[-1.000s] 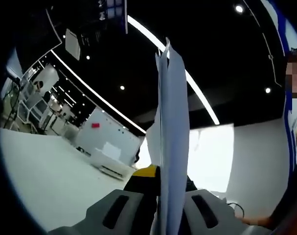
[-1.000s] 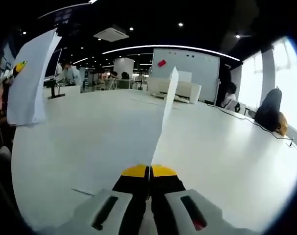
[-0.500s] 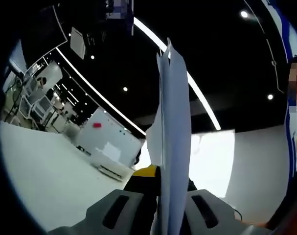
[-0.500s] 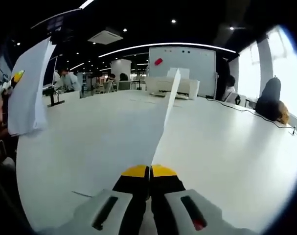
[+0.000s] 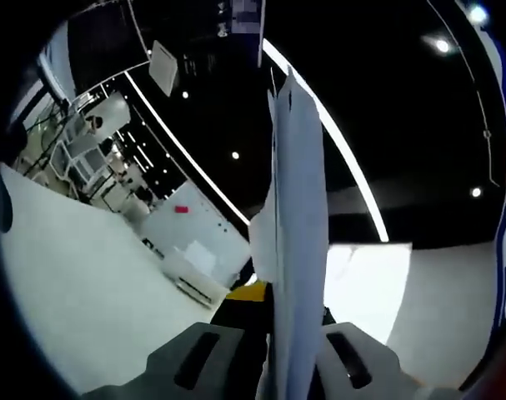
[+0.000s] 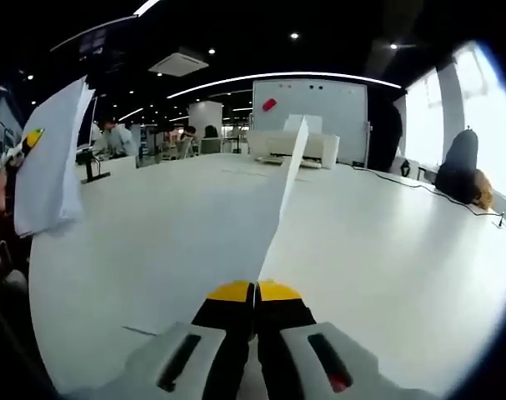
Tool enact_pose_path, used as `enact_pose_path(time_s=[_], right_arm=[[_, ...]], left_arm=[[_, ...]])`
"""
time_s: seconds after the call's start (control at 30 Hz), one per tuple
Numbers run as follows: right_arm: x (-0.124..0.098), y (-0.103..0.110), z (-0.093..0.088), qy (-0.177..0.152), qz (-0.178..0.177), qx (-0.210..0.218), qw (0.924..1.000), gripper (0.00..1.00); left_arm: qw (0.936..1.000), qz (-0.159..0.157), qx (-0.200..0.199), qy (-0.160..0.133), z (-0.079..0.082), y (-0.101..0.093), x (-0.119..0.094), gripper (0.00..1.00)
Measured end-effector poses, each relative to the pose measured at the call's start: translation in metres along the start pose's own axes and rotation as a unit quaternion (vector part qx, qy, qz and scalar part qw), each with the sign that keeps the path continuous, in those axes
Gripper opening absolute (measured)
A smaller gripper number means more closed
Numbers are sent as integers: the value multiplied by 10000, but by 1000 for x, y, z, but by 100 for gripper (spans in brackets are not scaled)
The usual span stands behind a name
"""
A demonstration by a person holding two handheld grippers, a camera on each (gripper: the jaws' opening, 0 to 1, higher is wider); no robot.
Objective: Organize the stack of printing papers by aligning and flattening the scattered papers on the table
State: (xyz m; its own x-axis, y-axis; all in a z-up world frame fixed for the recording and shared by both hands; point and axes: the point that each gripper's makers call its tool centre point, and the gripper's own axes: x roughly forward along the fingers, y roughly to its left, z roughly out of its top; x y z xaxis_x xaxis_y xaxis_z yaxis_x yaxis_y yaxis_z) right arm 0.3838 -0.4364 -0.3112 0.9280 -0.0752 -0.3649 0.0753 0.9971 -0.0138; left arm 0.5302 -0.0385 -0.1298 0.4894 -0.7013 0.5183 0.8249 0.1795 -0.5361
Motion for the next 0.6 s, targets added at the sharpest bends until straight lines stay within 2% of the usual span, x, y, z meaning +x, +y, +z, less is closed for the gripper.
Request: enact_pose_path(time_s=[0.23, 0.33, 0.6], right_arm=[[-1, 2, 1, -26, -65, -81, 9999, 0], [-2, 3, 2, -30, -51, -70, 10000, 0], [-2, 3, 4, -50, -9, 40, 10000, 0]], left_arm=[[9999, 106, -28, -65, 1, 5, -2, 6], [9992, 301, -165, -225, 4, 14, -5, 6], [9987, 394, -150, -278, 2, 11, -6, 6]])
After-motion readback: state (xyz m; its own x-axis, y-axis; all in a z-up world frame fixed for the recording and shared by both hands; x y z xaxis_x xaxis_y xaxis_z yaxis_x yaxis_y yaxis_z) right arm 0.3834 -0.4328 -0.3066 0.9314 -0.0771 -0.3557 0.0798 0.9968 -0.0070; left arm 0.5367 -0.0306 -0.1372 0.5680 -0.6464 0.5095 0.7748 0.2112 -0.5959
